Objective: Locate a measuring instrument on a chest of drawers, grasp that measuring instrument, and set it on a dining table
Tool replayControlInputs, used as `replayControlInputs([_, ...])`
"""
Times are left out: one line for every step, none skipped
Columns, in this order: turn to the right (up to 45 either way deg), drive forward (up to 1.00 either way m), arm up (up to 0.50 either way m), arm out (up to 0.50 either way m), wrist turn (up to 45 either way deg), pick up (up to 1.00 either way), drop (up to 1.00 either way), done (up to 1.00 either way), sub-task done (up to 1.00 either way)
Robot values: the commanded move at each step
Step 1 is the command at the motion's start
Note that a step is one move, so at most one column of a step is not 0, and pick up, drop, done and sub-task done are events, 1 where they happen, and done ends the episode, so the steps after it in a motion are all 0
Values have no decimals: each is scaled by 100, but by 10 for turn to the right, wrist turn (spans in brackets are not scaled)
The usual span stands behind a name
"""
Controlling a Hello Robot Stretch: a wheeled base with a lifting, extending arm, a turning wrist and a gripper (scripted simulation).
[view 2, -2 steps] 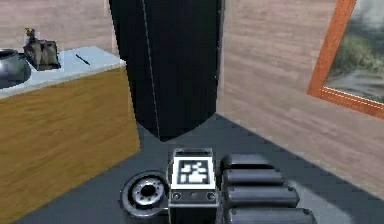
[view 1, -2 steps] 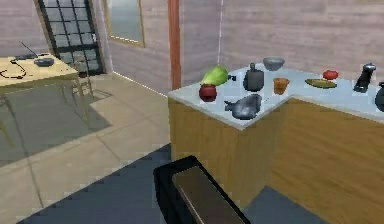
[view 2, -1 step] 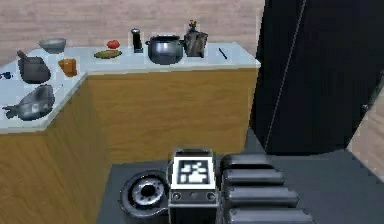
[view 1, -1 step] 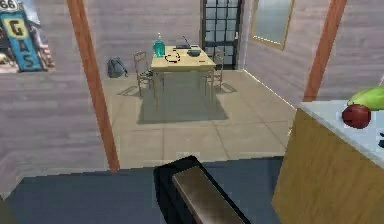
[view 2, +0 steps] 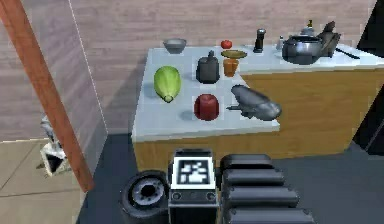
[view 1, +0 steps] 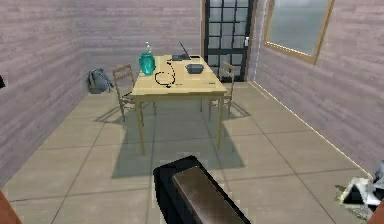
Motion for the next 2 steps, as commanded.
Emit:
replayControlInputs([-120, 0, 0, 0, 0, 0, 0, 0, 0])
replayControlInputs([0, 20, 0, 0, 0, 0, 0, 0, 0])
